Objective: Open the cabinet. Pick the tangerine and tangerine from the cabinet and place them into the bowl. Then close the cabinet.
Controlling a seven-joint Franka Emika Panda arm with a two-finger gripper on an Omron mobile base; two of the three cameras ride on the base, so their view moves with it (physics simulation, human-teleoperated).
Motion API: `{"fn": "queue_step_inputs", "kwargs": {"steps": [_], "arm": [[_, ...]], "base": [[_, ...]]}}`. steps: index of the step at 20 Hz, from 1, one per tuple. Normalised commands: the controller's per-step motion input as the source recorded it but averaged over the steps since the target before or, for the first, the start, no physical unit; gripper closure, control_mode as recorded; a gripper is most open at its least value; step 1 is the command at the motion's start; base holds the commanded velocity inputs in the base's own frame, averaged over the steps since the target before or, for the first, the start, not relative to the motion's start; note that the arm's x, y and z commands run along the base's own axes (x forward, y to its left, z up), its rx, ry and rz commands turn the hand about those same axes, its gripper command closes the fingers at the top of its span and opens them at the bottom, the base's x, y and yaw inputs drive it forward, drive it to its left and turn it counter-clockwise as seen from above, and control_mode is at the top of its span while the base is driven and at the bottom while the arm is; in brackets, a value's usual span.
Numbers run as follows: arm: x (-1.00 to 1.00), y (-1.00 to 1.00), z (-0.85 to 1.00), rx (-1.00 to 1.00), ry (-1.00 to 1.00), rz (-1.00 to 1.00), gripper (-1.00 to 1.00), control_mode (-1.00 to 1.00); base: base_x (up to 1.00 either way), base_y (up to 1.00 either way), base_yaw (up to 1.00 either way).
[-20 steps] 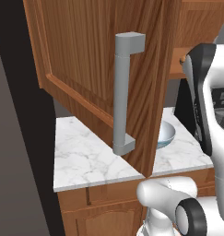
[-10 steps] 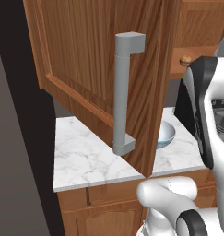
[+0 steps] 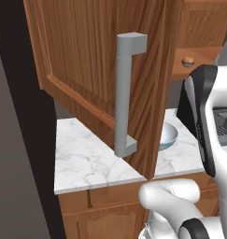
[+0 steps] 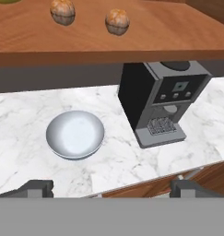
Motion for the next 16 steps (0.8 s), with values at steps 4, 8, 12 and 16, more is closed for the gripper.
{"fn": "queue_step_inputs", "kwargs": {"steps": [4, 8, 12, 16], "arm": [[0.0, 0.0, -0.11, 0.0, 0.0, 0.0, -1.0, -1.0], [0.0, 0.0, 0.0, 0.0, 0.0, 0.0, -1.0, -1.0], [0.0, 0.0, 0.0, 0.0, 0.0, 0.0, -1.0, -1.0], [0.0, 0.0, 0.0, 0.0, 0.0, 0.0, -1.0, -1.0]], "base": [[0.0, 0.0, 0.0], [0.0, 0.0, 0.0], [0.0, 0.0, 0.0], [0.0, 0.0, 0.0]]}}
